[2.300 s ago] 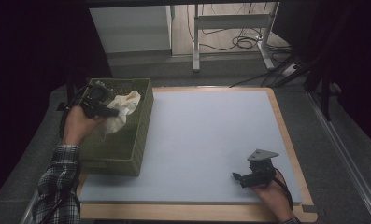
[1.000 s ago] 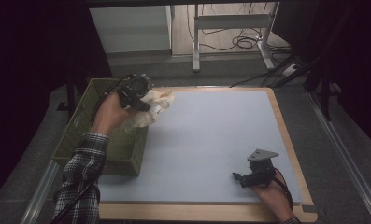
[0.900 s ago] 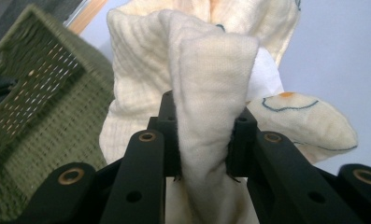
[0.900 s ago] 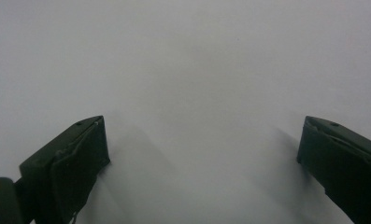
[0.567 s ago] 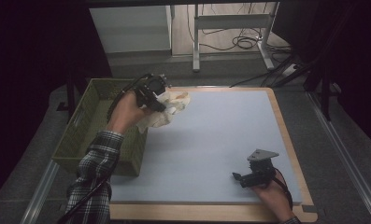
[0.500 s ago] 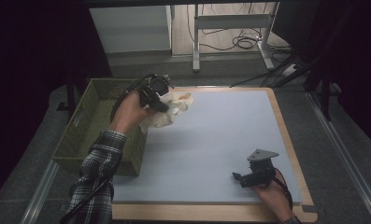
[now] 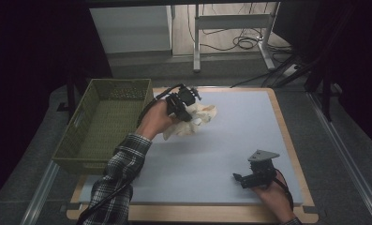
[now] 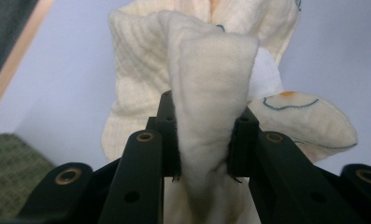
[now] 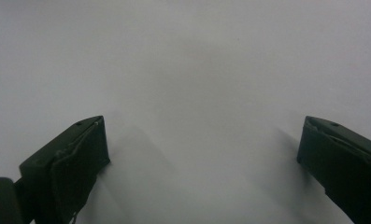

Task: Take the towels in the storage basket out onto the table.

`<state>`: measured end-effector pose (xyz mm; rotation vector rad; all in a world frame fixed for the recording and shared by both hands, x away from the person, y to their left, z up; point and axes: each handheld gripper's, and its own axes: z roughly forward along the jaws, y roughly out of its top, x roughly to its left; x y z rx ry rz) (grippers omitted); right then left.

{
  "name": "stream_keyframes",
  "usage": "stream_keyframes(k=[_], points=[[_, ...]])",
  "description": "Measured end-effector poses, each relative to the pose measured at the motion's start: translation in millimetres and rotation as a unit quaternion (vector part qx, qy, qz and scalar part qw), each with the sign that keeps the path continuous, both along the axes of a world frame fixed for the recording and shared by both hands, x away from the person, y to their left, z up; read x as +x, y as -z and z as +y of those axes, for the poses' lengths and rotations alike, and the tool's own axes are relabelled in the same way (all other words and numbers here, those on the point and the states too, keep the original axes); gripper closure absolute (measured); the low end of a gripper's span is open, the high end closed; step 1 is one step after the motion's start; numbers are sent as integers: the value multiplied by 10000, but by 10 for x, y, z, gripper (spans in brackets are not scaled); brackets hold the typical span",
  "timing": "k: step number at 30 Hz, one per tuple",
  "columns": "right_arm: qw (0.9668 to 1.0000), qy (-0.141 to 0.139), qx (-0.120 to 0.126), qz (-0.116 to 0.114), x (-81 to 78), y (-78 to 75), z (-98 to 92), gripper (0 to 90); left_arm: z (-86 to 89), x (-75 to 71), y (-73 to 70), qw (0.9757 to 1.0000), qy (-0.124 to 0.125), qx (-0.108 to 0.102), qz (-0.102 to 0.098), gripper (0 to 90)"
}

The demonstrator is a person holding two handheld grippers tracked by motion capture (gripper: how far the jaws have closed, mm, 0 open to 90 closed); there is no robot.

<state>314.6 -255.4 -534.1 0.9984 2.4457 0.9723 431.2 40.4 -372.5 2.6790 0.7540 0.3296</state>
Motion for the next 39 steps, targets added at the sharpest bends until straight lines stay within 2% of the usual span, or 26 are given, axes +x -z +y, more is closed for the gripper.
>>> stream_keyframes(k=[2, 3, 4, 5, 6, 9, 11, 12, 14, 17, 18, 19, 22, 28, 31, 32, 33, 34, 37, 39], points=[[10000, -1, -2, 0, 0, 0, 0, 21, -133, 0, 121, 9999, 95, 5, 46, 717], [10000, -1, -2, 0, 0, 0, 0, 21, -133, 0, 121, 9999, 95, 5, 46, 717], [10000, -1, -3, 0, 0, 0, 0, 21, -215, 3, 208, 9998, 173, -6, 87, 716], [10000, -1, -3, 0, 0, 0, 0, 21, -215, 3, 208, 9998, 173, -6, 87, 715], [10000, -2, -3, -2, 0, 0, 0, 21, -292, 3, 288, 9997, 226, 1, 124, 715], [10000, -2, -4, -1, 0, 0, 0, 21, -360, 2, 360, 9995, 270, -11, 159, 708], [10000, 1, -2, 0, 0, 0, 0, 21, -447, -2, 465, 9993, 323, -52, 188, 706], [10000, -1, -4, 0, 0, 0, 0, 21, -447, -2, 465, 9993, 323, -52, 188, 705], [10000, 1, -3, 0, 0, 0, 0, 21, -524, -9, 581, 9990, 387, -31, 219, 700], [10000, 1, -1, -1, 0, 0, 0, 20, -563, -14, 661, 9989, 393, -59, 268, 695], [10000, 1, -1, -3, 0, 0, 0, 21, -595, -12, 739, 9986, 420, -67, 309, 694], [10000, 1, 0, -1, 0, 0, 0, 21, -595, -12, 739, 9986, 420, -67, 309, 693], [10000, 0, 2, 2, 0, 0, 1, 21, -642, -22, 884, 9985, 428, -111, 337, 688], [10000, 1, 3, 3, 0, 0, 1, 21, -683, -34, 1025, 9980, 491, -127, 369, 659], [10000, 2, 4, 3, 0, 0, 1, 21, -697, -38, 1099, 9976, 496, -213, 439, 607], [10000, 2, 0, -2, 0, 0, 0, 21, -704, -43, 1130, 9975, 471, -267, 463, 461], [10000, 2, 0, -2, 0, 0, 0, 21, -705, -44, 1145, 9972, 492, -302, 469, 461], [10000, 0, 0, -2, 1, 0, 0, 21, -707, -52, 1165, 9970, 463, -385, 479, 325], [10000, 6, 5, 1, 0, 0, 1, 21, -692, -58, 1144, 9967, 464, -460, 483, 234], [10000, 2, 0, -2, 0, 0, 0, 21, -643, -88, 1074, 9968, 417, -561, 393, 208]])
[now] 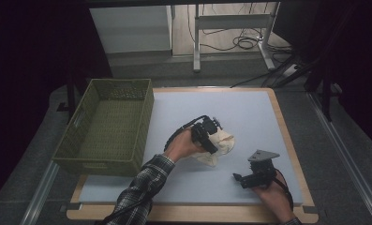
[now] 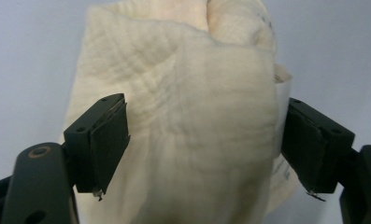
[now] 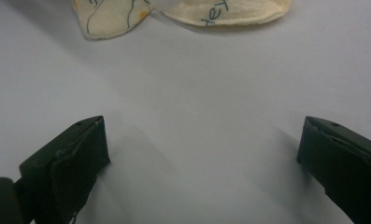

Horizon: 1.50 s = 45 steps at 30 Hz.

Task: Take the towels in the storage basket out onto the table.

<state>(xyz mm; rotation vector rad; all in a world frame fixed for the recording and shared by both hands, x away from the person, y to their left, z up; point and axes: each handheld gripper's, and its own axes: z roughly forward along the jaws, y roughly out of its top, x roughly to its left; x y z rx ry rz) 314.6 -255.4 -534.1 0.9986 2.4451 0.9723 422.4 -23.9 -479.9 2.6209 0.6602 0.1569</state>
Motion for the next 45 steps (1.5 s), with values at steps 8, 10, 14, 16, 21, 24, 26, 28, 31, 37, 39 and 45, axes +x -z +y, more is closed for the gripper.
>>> stream_keyframes(k=[8, 10, 14, 16, 21, 24, 26, 28, 31, 37, 39, 45], points=[[10000, 3, 6, 14, -1, 0, 1, 21, 162, -147, -182, 9999, 14, -102, -137, 245], [10000, 0, 4, 8, -1, 0, 1, 21, 212, -187, -204, 9998, 9, -87, -172, 284], [10000, -1, -2, 2, 0, -1, 0, 23, 323, -257, -214, 9997, -17, -178, -162, 407], [10000, -3, 6, 7, 0, -1, 0, 23, 383, -306, -206, 9996, -48, -240, -134, 419], [10000, -3, 1, 3, -1, -2, 0, 25, 557, -473, -139, 9994, -118, -269, -185, 480], [10000, -4, -4, 8, -2, -4, -1, 25, 661, -546, -126, 9987, -238, -309, -334, 481], [10000, 0, -2, 15, -3, -5, -1, 25, 751, -587, -126, 9978, -327, -424, -388, 480], [10000, -3, -2, 11, -1, -4, -1, 25, 815, -610, -125, 9973, -390, -470, -398, 459], [10000, -1, 1, 12, -1, -5, -1, 25, 912, -648, -99, 9968, -453, -546, -362, 456], [10000, 13, 14, 5, -4, -11, -6, 49, 978, -702, 102, 9976, -342, -576, -193, 471], [10000, 7, 58, -33, -18, -39, -29, 178, 978, -704, 228, 9976, -385, -534, -226, 478], [9995, -255, 160, 56, -32, -82, 11, 373, 994, -696, 392, 9964, -443, -579, -424, 564]])
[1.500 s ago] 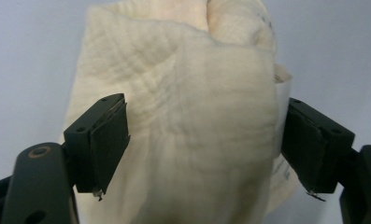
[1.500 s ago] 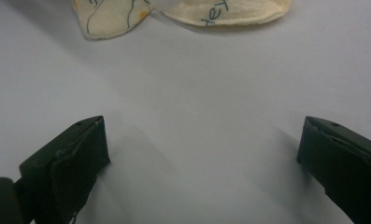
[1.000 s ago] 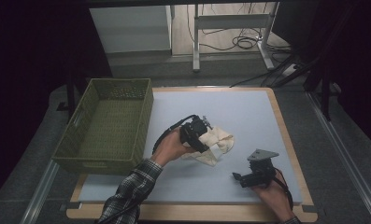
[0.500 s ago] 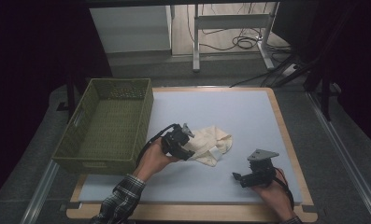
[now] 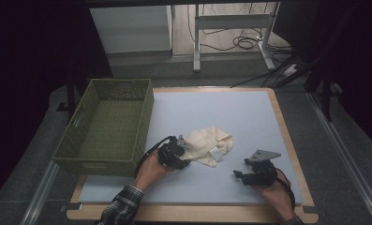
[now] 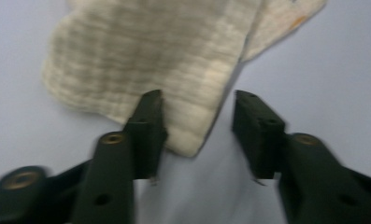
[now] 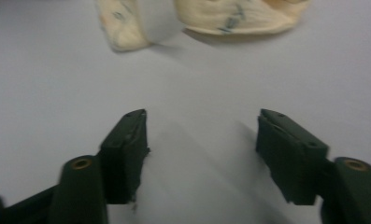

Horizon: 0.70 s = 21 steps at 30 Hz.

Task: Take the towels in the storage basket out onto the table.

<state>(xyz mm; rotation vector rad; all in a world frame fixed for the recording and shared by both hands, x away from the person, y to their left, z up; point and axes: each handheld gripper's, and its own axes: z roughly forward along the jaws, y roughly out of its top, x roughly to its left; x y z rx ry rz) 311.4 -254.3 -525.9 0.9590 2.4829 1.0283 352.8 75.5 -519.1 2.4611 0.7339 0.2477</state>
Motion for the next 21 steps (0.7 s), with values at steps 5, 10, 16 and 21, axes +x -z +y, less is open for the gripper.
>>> stream_keyframes(k=[5, 10, 16, 21], points=[[9987, -343, 264, 263, 21, -23, 94, 511, 4, 10, -9, 10000, -66, 32, 0, 739], [9965, -690, 381, 270, 46, -65, 271, 639, 36, 58, -45, 9996, -142, -174, 142, 869], [9930, -1041, 502, 248, 149, -143, 545, 674, 126, 77, -199, 9980, -335, -519, 105, 872], [9924, -1194, 169, 237, 305, -47, 826, 653, 195, 110, -273, 9966, -498, -655, 18, 871]])
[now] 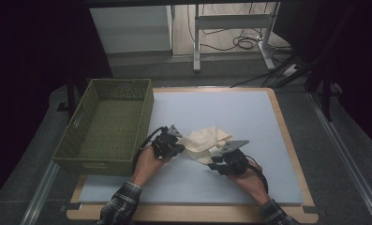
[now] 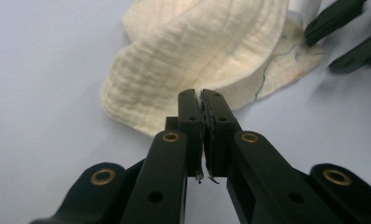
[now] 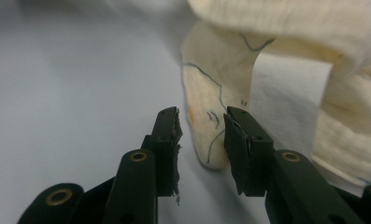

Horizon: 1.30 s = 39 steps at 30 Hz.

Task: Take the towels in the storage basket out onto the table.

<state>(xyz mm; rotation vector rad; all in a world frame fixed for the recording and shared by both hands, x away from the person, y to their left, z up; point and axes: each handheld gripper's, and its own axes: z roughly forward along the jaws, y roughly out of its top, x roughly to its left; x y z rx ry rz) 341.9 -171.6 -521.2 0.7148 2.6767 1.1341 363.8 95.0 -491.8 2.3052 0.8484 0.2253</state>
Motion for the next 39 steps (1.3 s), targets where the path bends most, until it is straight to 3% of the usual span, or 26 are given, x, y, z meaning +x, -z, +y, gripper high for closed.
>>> stream_keyframes(k=[2, 3, 4, 5, 7, 8, 11, 14, 21, 25, 31, 33, 34, 35, 38, 39], points=[[10000, 0, -88, 2, 10, 25, 19, 660, 3, 6, -4, 10000, -20, -20, -6, 871], [9997, 61, -132, -190, 7, 58, 27, 770, -5, 15, -6, 10000, -38, -31, -26, 871], [9997, 61, -132, -190, 7, 58, 27, 770, -5, 15, -6, 10000, -38, -31, -26, 871], [9993, 118, -215, -276, -6, 46, 14, 870, -11, 25, -13, 9999, -83, -35, -49, 871], [9994, 111, -227, -251, -12, 40, 6, 877, -11, 29, -24, 9998, -132, -91, -78, 871], [9990, 60, -351, -260, -54, 7, -30, 882, -8, 28, -39, 9997, -175, -135, -94, 870], [9991, 56, -321, -261, -104, -35, -93, 883, -11, 7, -84, 9992, -276, -241, -172, 869], [9996, 118, -122, -235, -229, -152, -321, 882, -27, -22, -117, 9990, -338, -180, -226, 864], [9992, 285, -123, -233, -419, -209, -684, 882, -31, -142, -123, 9979, -553, -144, -297, 859], [9987, 478, -47, -158, -526, -185, -978, 882, -6, -304, -42, 9975, -657, -172, -194, 862], [9981, 608, 1, -99, -618, -178, -1174, 881, 126, -516, 41, 9967, -763, -277, -19, 874], [9980, 633, 56, -13, -653, -146, -1246, 880, 235, -640, 144, 9950, -917, -334, 201, 874], [9980, 633, 56, -13, -653, -146, -1246, 880, 235, -640, 144, 9950, -917, -334, 201, 873], [9980, 624, 74, 85, -658, -92, -1258, 876, 282, -687, 258, 9944, -949, -258, 391, 869], [9980, 613, 63, 158, -659, -34, -1249, 867, 308, -706, 357, 9941, -952, -143, 491, 739], [9980, 601, 94, 169, -660, -29, -1247, 854, 337, -708, 357, 9935, -1004, -278, 461, 739]])
